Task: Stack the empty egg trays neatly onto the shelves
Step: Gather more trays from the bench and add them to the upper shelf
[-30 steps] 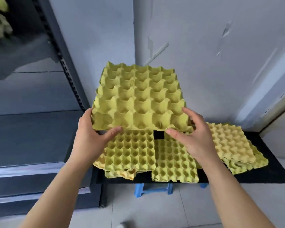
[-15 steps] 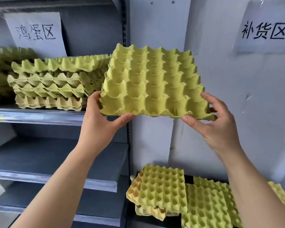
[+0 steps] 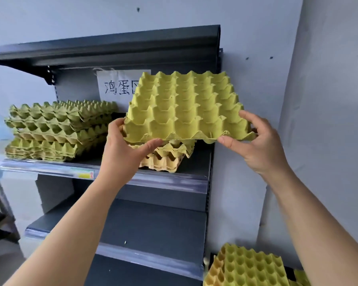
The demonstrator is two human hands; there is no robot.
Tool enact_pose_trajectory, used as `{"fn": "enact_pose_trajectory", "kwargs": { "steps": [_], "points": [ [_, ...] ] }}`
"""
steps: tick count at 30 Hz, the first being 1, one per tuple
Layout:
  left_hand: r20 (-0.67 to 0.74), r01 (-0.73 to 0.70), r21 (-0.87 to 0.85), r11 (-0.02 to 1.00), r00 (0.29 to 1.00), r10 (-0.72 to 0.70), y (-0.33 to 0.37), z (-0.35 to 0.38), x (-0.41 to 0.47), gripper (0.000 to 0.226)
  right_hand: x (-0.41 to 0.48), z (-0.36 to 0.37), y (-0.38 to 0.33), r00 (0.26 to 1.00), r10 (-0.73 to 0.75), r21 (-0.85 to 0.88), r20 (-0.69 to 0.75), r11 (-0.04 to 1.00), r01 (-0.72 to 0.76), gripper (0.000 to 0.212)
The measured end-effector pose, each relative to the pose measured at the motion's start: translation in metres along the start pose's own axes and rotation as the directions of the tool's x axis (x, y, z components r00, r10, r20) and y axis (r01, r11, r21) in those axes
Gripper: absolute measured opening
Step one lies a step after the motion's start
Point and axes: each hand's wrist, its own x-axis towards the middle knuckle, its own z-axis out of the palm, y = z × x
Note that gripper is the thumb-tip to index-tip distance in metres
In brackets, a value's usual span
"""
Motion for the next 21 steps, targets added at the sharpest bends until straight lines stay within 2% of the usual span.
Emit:
{"fn": "enact_pose_trajectory", "kwargs": {
  "steps": [9, 13, 21],
  "points": [
    [-0.066, 0.028, -0.009, 1.0, 0.997, -0.028, -0.057, -0.026, 0.079, 0.096, 0.066, 0.094, -0.013, 0.996, -0.049, -0.057, 0.077, 0.997, 0.054, 0.084],
    [-0.078, 0.03, 0.022, 0.999, 0.997, -0.028, -0.085, -0.027, 0.11, 0.1, 0.087, 0.123, -0.011, 0.995, -0.044, -0.092, 0.089, 0.994, 0.053, 0.086],
    [-0.018, 0.056, 0.01, 0.998, 0.998, -0.056, -0.128, -0.03, 0.159, 0.098, 0.104, 0.17, -0.013, 0.997, 0.011, -0.194, 0.071, 0.981, 0.003, 0.083]
  ]
}}
